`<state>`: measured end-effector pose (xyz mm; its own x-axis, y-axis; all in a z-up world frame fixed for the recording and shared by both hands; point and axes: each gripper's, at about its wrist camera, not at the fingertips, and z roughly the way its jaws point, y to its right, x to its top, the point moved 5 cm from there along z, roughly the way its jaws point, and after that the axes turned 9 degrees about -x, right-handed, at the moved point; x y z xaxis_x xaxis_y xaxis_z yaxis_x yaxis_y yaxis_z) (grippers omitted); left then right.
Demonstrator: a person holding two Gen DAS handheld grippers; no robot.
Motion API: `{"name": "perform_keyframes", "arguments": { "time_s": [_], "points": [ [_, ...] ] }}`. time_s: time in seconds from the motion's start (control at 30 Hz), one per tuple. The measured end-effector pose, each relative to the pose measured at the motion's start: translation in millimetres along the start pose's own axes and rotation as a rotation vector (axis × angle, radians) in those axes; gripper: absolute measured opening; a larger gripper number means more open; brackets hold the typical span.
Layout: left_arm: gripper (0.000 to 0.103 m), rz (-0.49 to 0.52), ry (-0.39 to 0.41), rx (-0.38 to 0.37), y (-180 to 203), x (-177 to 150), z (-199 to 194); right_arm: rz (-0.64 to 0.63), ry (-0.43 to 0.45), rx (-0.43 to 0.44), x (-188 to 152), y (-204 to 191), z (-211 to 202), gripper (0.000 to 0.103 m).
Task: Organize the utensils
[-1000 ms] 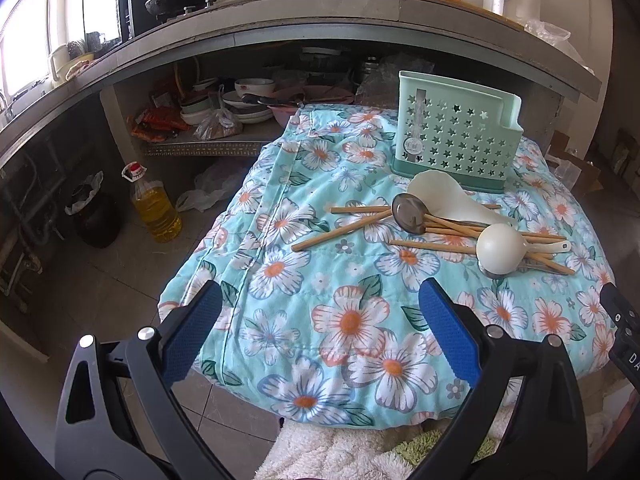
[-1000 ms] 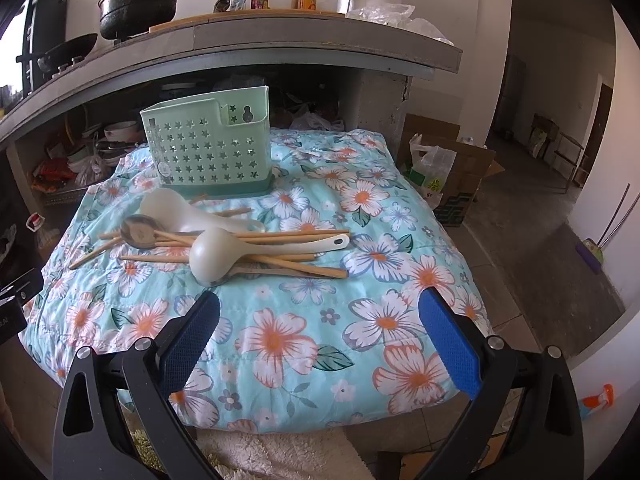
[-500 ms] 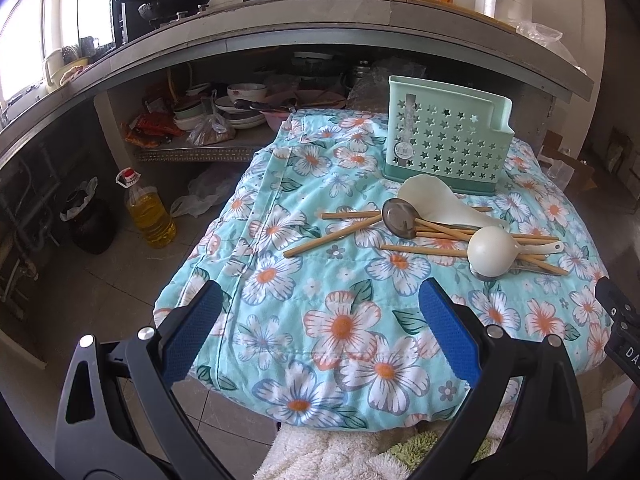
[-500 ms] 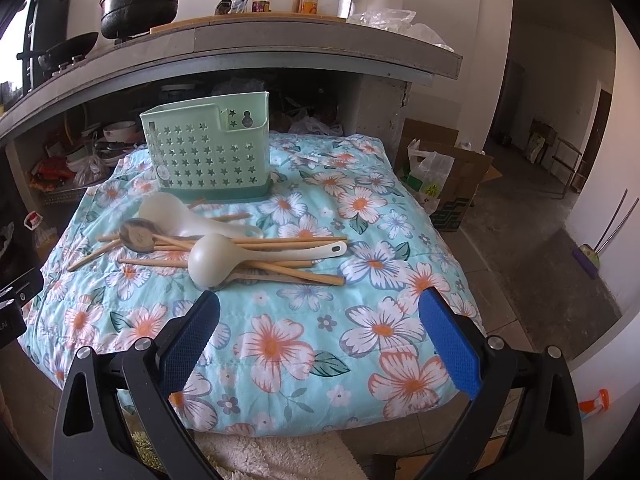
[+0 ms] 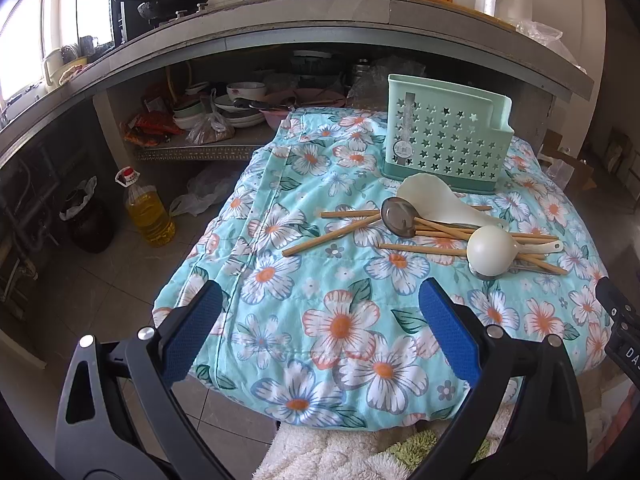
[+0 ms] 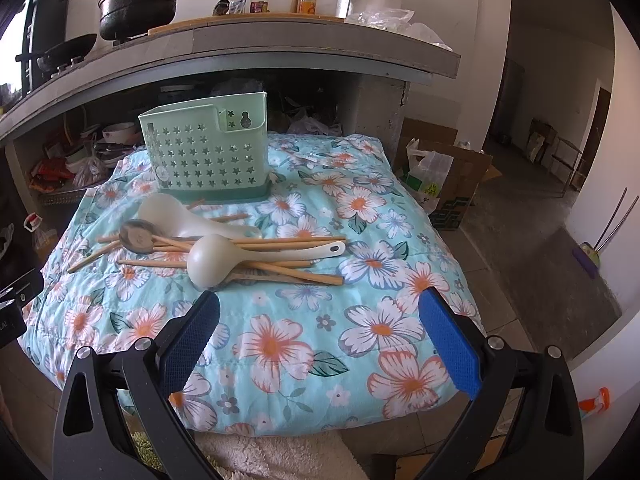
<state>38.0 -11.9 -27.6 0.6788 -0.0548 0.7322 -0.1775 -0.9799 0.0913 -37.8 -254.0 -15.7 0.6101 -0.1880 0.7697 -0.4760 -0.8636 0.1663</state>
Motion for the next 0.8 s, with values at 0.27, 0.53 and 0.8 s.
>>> {"name": "perform_keyframes", "arguments": {
  "time_s": [0.27, 0.53, 0.8],
  "points": [
    [0.095, -0.003, -0.001, 0.003, -0.9, -1.0, 0.1, -0.002, -0.001, 0.0, -0.3, -0.4, 0.1, 0.097],
    [0.095, -0.003, -0.004, 0.003, -3.3, -2.2, 0.3, -0.002, -0.002, 0.0, -0.4, -0.8, 0.2, 0.097],
    [0.095, -0.004, -0.005, 0.004, -4.2, -2.5, 0.3, -0.003, -0.002, 0.0, -0.8, -0.8, 0.4, 0.097]
  ]
}}
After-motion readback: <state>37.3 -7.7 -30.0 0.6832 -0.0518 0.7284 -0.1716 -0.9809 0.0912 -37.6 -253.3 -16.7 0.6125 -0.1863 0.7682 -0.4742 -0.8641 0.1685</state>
